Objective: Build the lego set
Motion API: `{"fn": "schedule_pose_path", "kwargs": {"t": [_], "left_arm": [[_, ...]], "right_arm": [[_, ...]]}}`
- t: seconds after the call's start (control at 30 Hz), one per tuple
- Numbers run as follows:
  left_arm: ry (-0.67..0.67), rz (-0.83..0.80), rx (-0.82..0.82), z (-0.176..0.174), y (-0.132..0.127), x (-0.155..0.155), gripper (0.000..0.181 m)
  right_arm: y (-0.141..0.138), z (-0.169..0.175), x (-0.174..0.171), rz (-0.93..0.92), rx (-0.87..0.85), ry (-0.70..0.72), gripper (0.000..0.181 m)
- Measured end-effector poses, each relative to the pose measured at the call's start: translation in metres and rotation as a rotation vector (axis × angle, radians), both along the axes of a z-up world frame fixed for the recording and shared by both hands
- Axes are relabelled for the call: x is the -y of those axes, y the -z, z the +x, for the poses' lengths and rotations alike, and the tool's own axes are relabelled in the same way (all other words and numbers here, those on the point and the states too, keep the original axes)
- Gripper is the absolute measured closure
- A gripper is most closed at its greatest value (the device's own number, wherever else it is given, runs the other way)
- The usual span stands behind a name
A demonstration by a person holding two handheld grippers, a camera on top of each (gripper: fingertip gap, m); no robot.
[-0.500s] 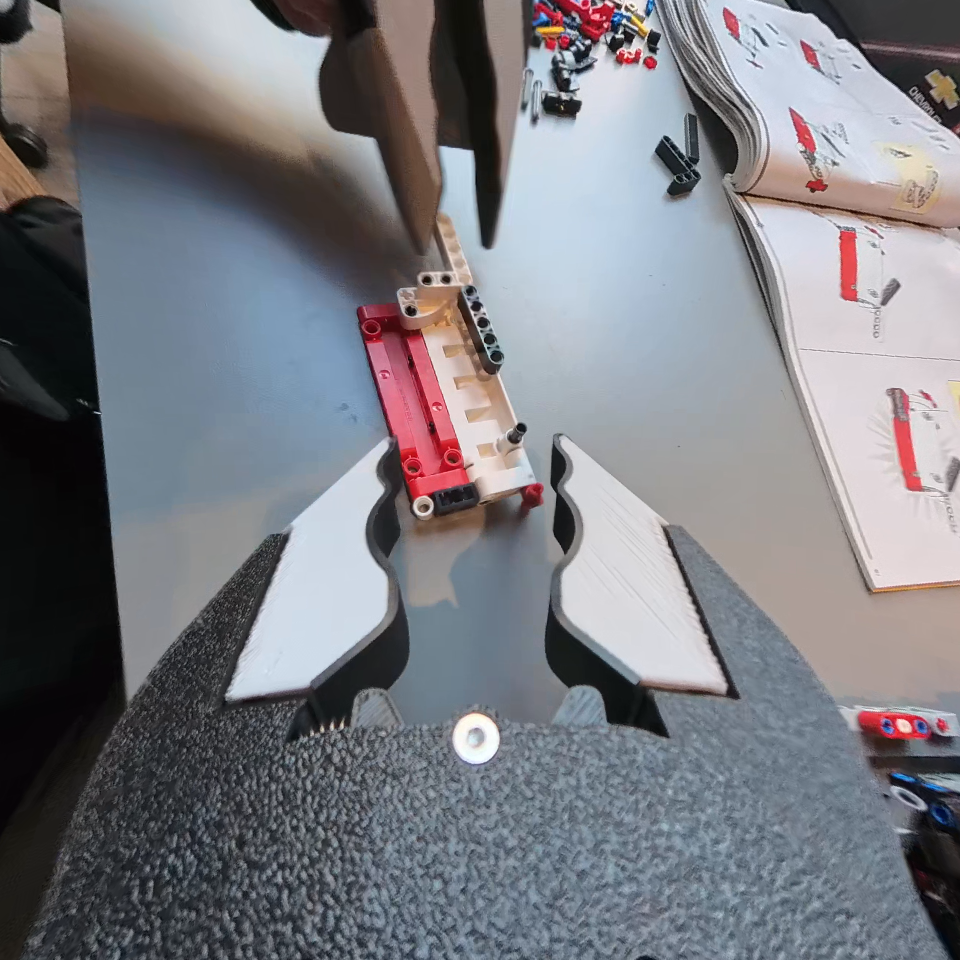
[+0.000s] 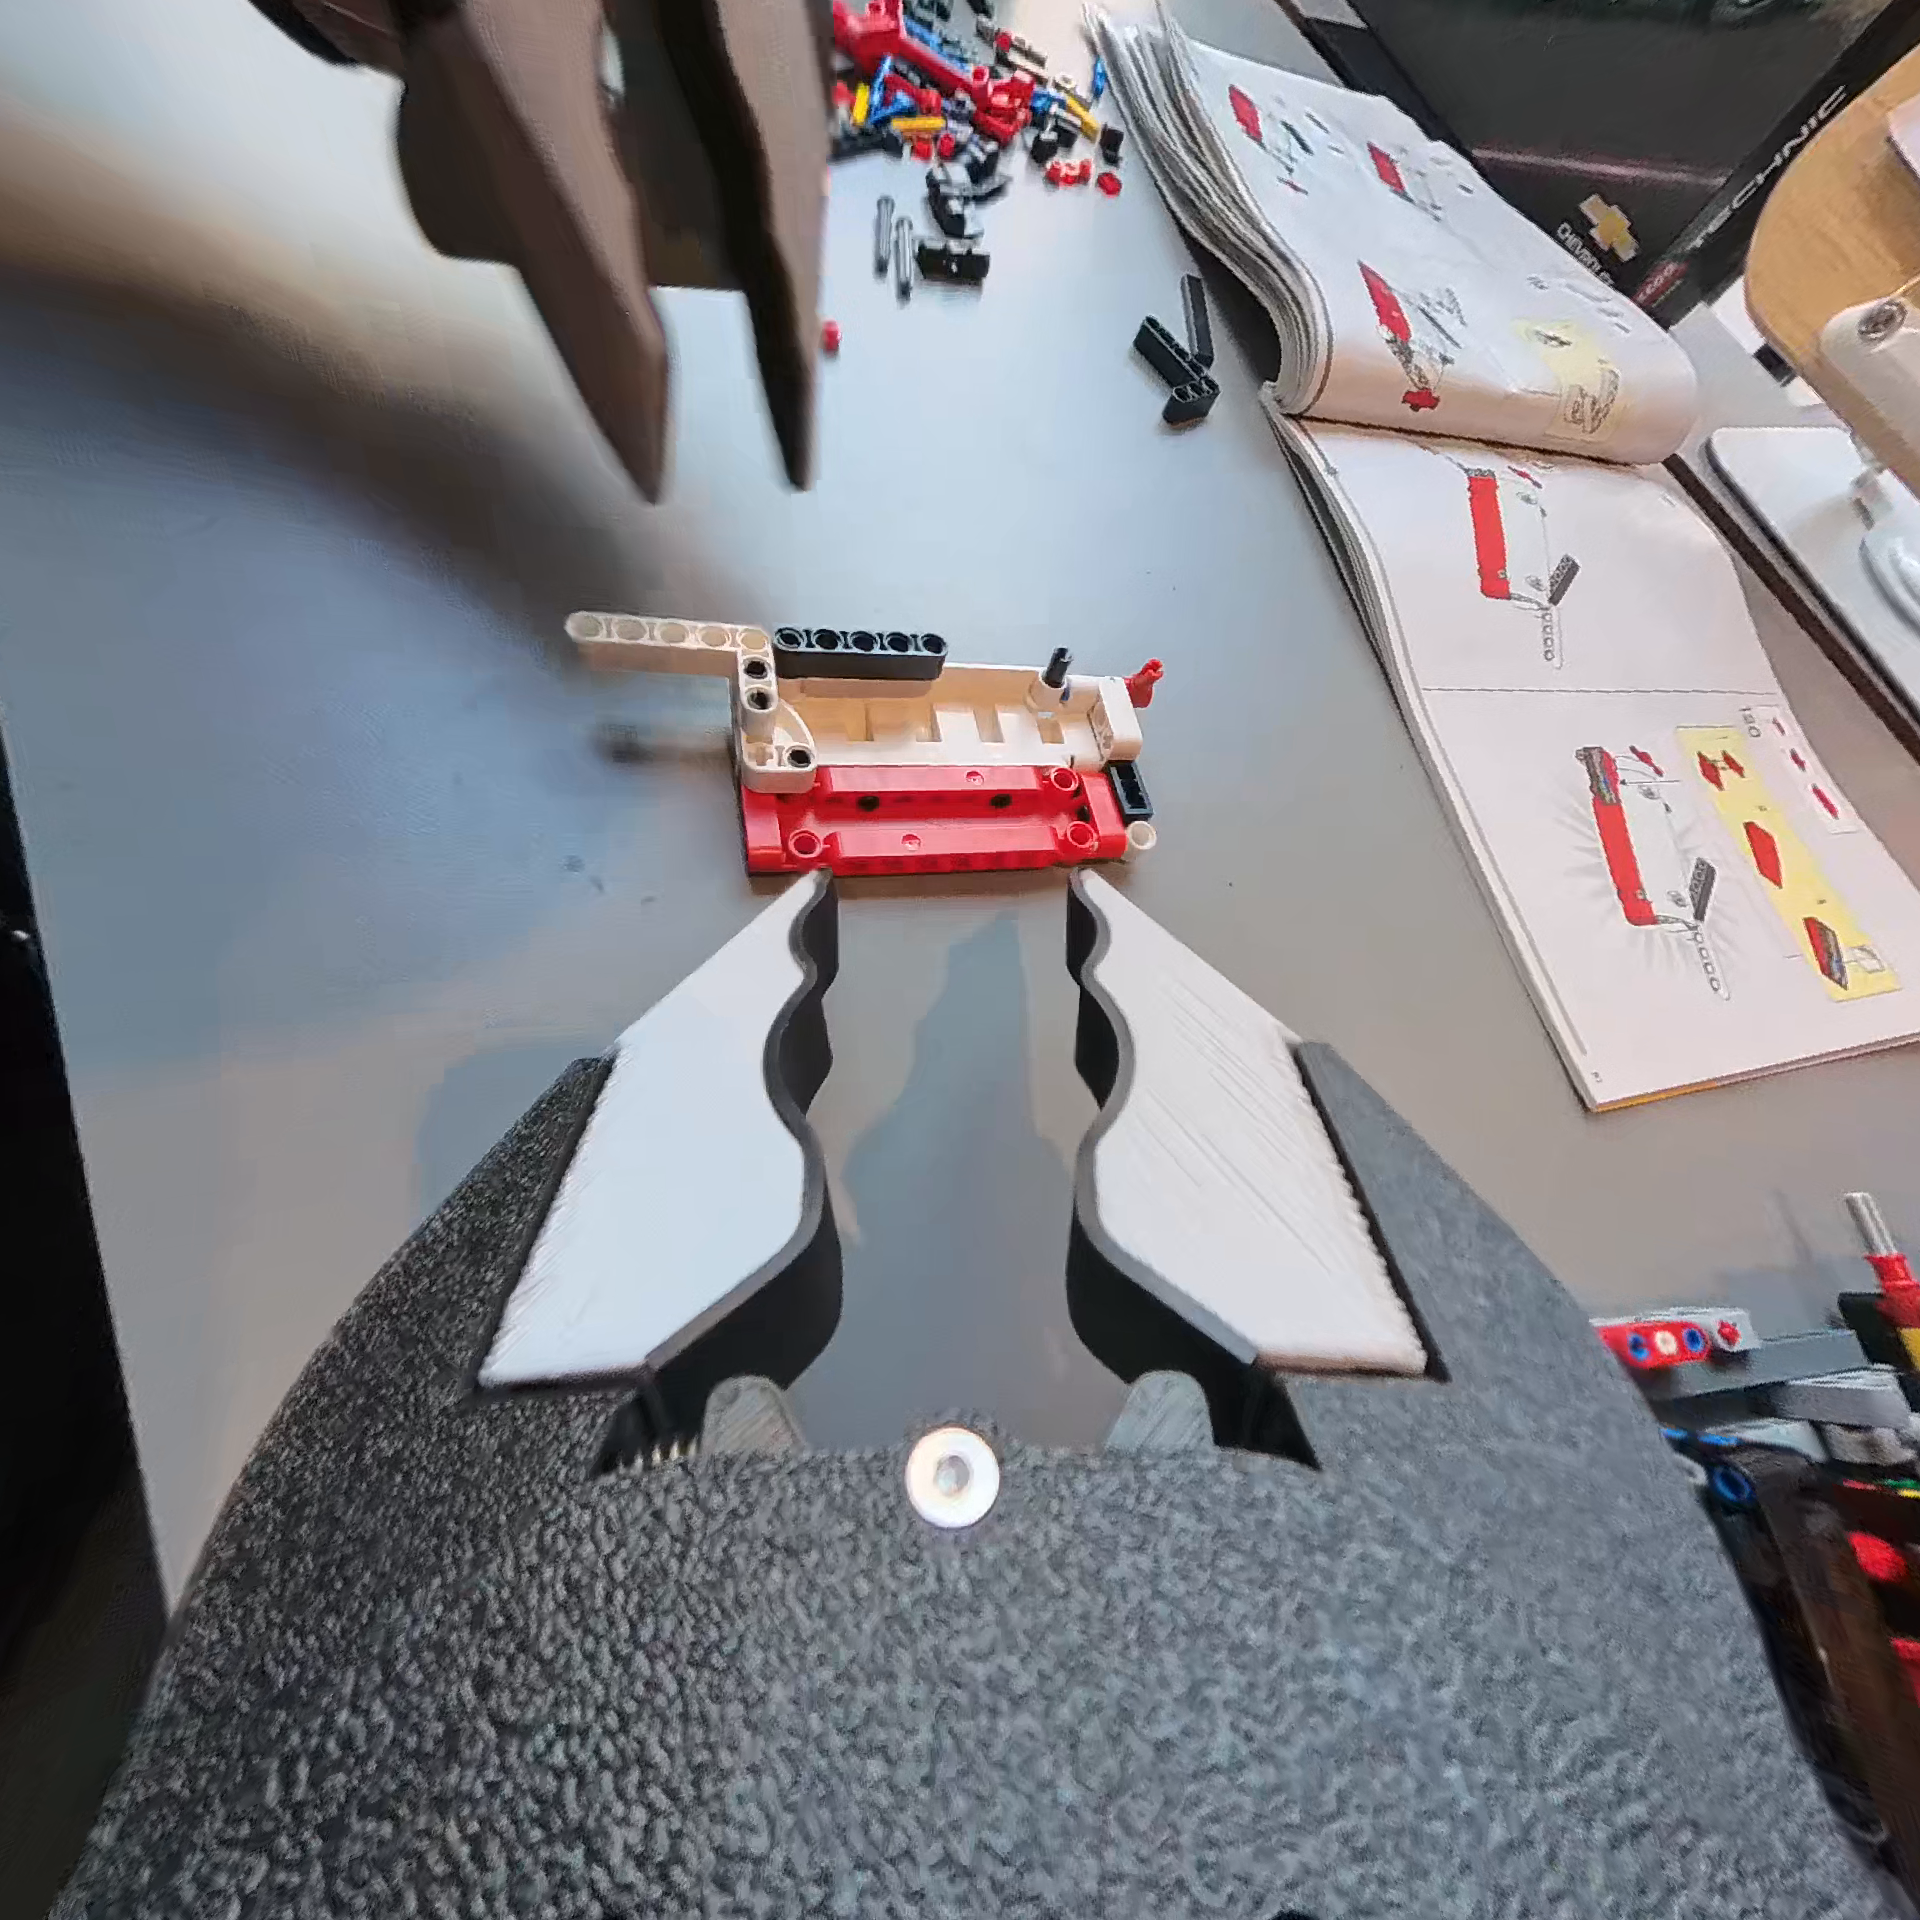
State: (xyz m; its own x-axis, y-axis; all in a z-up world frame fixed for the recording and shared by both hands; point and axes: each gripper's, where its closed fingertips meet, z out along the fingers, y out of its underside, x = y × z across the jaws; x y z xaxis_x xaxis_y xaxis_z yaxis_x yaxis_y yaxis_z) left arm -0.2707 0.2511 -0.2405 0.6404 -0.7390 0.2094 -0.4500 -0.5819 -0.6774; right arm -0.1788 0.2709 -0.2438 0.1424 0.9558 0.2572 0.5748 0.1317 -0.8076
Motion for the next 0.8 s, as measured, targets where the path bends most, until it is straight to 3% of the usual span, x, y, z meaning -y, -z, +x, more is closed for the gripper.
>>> {"fn": "schedule_pose_path", "kwargs": {"t": [0.2, 0.27, 0.37, 0.47, 0.8], "left_arm": [[-0.538, 0.204, -0.046, -0.063, -0.038, -0.107, 0.139], [-0.704, 0.242, -0.033, -0.083, -0.046, -0.122, 0.137], [-0.792, 0.265, -0.029, -0.097, -0.047, -0.125, 0.126], [-0.754, 0.249, 0.006, -0.093, -0.042, -0.118, 0.126], [-0.317, 0.021, -0.019, -0.037, 0.007, -0.047, 0.145]], "right_arm": [[-0.007, -0.001, -0.009, -0.092, -0.07, 0.072, 0.137], [-0.008, -0.002, -0.009, -0.087, -0.078, 0.084, 0.137], [-0.012, 0.001, -0.014, -0.052, -0.101, 0.131, 0.136], [-0.011, 0.001, -0.017, -0.067, -0.105, 0.143, 0.136], [-0.004, -0.012, 0.009, -0.131, -0.058, 0.022, 0.138]]}}
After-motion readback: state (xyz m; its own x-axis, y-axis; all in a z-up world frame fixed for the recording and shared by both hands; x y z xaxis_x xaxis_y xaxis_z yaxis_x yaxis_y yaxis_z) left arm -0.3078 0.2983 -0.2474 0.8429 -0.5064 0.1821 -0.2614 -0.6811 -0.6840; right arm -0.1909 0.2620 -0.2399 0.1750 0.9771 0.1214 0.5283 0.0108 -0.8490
